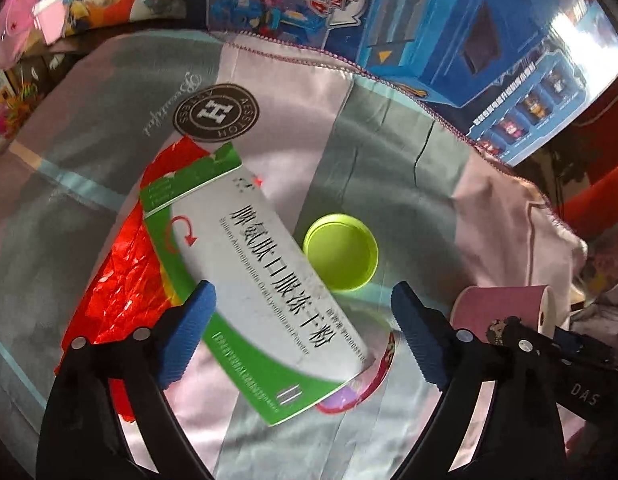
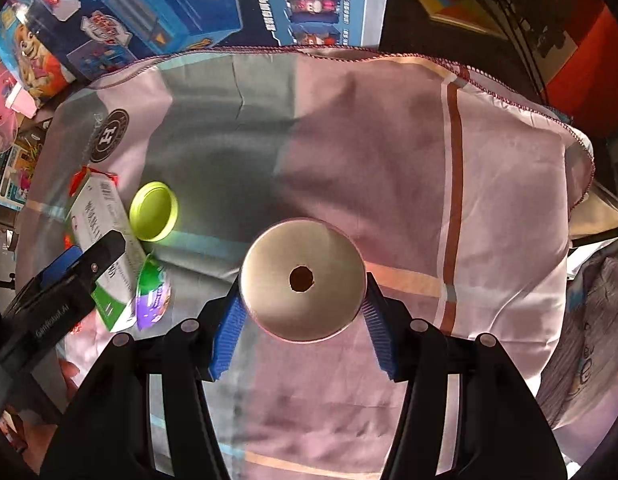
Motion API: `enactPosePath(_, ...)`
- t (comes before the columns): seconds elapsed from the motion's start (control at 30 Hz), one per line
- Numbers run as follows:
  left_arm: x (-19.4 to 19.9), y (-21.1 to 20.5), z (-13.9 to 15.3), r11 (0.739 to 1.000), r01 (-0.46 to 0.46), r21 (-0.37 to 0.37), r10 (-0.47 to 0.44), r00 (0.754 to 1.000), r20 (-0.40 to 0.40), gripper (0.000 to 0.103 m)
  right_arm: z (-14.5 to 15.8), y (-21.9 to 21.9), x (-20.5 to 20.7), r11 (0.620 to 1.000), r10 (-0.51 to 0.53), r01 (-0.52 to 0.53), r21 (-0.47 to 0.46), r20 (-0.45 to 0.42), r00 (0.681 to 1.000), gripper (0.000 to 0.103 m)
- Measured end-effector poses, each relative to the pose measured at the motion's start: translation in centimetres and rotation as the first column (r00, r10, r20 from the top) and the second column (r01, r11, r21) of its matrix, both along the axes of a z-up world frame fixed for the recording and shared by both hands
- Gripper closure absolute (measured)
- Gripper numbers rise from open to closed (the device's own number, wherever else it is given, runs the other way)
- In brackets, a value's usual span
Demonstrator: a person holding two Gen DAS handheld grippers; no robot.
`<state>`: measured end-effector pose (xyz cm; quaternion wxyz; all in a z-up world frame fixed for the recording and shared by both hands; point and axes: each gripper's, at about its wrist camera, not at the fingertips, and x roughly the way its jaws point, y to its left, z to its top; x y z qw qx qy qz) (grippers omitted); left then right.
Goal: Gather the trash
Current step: 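Grasp the pink cup rim with the right tool while the left tool grasps the medicine box, then carry the medicine box and pink cup over the teal bin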
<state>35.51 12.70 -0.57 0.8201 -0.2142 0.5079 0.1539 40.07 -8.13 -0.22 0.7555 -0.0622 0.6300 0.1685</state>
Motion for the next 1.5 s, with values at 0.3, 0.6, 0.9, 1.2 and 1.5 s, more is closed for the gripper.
enactPosePath(0.3, -1.3, 2.0, -2.0, 0.994, -0.107, 0.017, 0.108, 0.992, -0.071, 0.013, 0.0, 0.3, -0.5, 1.000, 0.017, -0.017, 0.005, 0.005, 1.000, 0.049)
enactPosePath(0.6, -3.3, 1.0, -2.5, 0.999, 0.032, 0.005, -0.031, 0.999, -0.041, 0.027, 1.0, -1.0, -2.2, 1.000, -0.021, 0.021, 0.007, 0.013, 1.000, 0.049)
enactPosePath(0.9, -9.6, -0.4, 2.6, 0.964, 0.265, 0.019, -0.265, 0.957, 0.118, 0.027, 3.8, -2.8, -7.3, 0.998, -0.044, 0.041, 0.055, 0.046, 0.998, 0.049)
enactPosePath(1.2, -14.0, -7.6, 4.0, 0.879, 0.474, 0.053, -0.476, 0.863, 0.168, 0.027, 6.5, -9.0, -13.6, 0.985, -0.164, 0.158, 0.069, 0.086, 0.983, 0.049)
enactPosePath(1.5, -16.8, -18.2, 4.8, 0.743, 0.666, 0.064, -0.665, 0.724, 0.182, 0.027, 8.3, -20.0, -21.3, 0.934, -0.347, 0.331, 0.134, 0.123, 0.930, 0.049)
